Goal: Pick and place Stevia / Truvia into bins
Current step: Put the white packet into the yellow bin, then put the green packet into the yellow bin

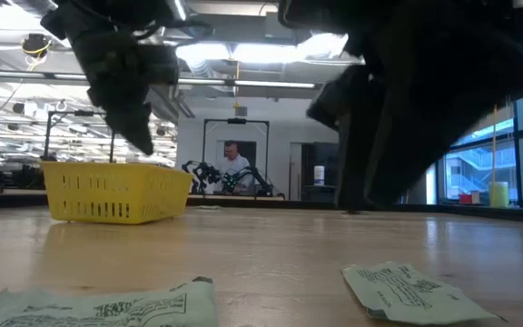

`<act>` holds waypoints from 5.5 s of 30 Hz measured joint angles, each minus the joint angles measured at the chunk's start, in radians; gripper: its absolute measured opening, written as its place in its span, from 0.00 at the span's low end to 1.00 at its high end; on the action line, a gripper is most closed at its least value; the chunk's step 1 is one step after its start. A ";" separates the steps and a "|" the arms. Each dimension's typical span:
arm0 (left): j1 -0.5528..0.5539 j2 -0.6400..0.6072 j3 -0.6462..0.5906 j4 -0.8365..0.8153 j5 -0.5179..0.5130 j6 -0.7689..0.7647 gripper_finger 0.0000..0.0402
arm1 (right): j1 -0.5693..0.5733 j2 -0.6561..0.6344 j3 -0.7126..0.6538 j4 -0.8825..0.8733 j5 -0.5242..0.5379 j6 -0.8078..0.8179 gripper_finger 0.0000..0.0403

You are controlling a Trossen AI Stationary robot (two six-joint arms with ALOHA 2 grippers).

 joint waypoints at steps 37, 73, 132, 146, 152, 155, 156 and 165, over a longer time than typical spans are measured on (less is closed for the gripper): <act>-0.003 -0.063 0.033 0.021 0.000 0.029 0.23 | 0.031 0.065 -0.098 0.064 0.058 -0.063 0.02; -0.295 -0.063 0.033 0.545 0.042 1.113 0.29 | -0.206 -0.147 0.268 -0.064 -0.127 0.103 0.00; -0.204 -0.156 0.030 0.096 -0.052 0.131 0.01 | -0.200 -0.120 0.266 -0.066 -0.086 -0.050 0.32; -0.001 -0.037 -0.038 0.053 0.063 -0.063 0.06 | -0.146 0.014 0.264 -0.074 -0.074 -0.150 0.32; 0.033 -0.002 -0.038 0.056 0.062 -0.040 0.16 | -0.110 0.065 0.264 -0.058 -0.076 -0.222 0.32; 0.042 -0.009 -0.025 0.076 0.070 -0.035 0.19 | -0.078 0.107 0.264 -0.024 -0.076 -0.256 0.32; 0.042 -0.016 -0.017 0.074 0.070 -0.026 0.20 | -0.066 0.121 0.264 -0.005 -0.076 -0.270 0.32; 0.043 -0.040 0.020 0.082 0.061 0.045 0.21 | -0.037 0.189 0.264 0.116 -0.113 -0.300 0.29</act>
